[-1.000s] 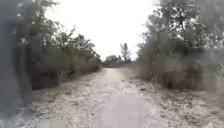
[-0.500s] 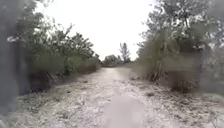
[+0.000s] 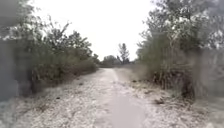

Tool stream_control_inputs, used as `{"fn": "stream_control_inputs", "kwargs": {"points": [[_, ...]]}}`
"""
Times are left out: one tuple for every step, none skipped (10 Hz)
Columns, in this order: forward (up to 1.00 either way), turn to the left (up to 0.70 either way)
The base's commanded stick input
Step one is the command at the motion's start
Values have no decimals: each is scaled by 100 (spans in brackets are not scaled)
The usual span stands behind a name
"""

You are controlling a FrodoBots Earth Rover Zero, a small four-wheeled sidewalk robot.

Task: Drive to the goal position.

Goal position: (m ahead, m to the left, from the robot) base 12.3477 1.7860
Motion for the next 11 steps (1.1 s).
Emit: {"fn": "stream_control_inputs", "kwargs": {"points": [[70, 0], [70, 0], [70, -15], [70, -33], [70, -1], [70, 0], [70, 0], [70, 0], [70, 0], [70, 0], [70, 0]]}}
